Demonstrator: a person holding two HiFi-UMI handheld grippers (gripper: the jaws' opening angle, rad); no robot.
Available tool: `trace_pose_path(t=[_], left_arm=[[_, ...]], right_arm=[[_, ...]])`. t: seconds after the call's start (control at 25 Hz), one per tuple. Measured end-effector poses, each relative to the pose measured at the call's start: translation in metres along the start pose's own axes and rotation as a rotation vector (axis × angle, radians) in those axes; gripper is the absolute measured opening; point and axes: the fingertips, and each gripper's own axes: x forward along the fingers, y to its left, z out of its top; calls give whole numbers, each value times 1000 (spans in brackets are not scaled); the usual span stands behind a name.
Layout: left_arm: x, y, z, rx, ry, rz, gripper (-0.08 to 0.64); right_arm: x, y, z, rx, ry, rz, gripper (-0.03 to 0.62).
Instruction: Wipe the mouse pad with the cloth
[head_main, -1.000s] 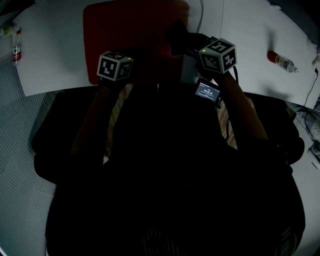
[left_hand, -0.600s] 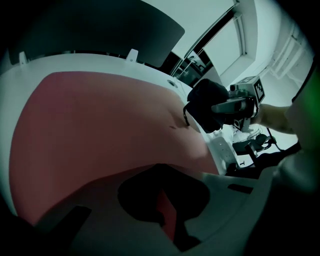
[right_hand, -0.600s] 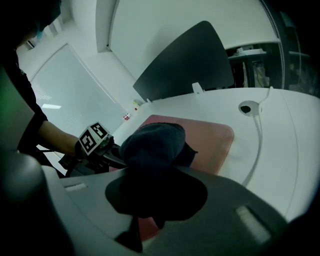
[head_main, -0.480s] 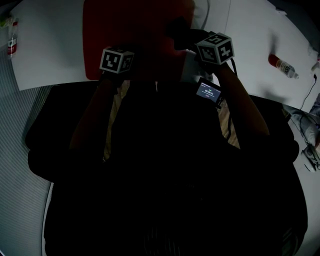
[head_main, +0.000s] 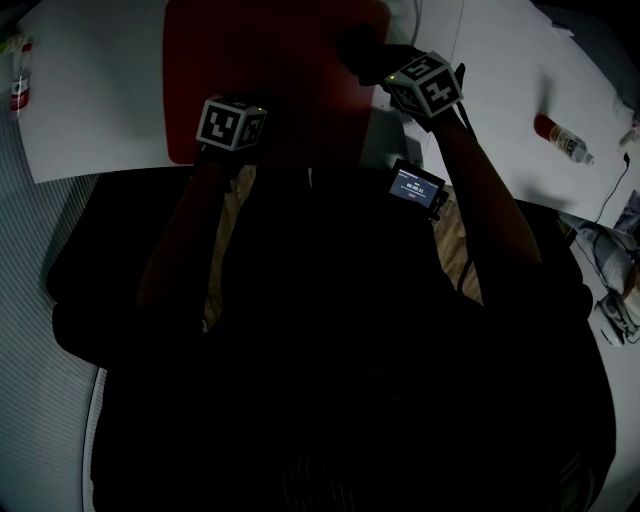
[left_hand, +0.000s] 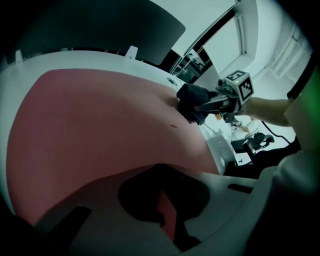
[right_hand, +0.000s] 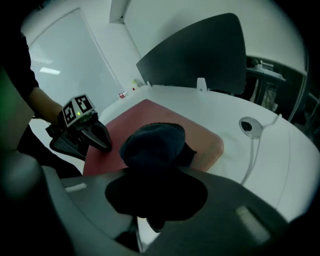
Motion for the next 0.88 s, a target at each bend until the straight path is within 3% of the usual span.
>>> trace_pose_path(t=[0.2,0.56,0.72,0.88], left_arm=[[4,4,-1,0,-5,15,8],[3,1,2,-23,-20,10,8],[4,4,-1,-23,-19,17,8],[4,2,0,-19,-33,5,8]], right_arm=[[18,-3,-1,-180,109,-30,69],[22,-1,-7,-414,200,-77,69],[26,1,-5,-439,204,-111,69],[27,-1,-4,-365,174,-188,67]])
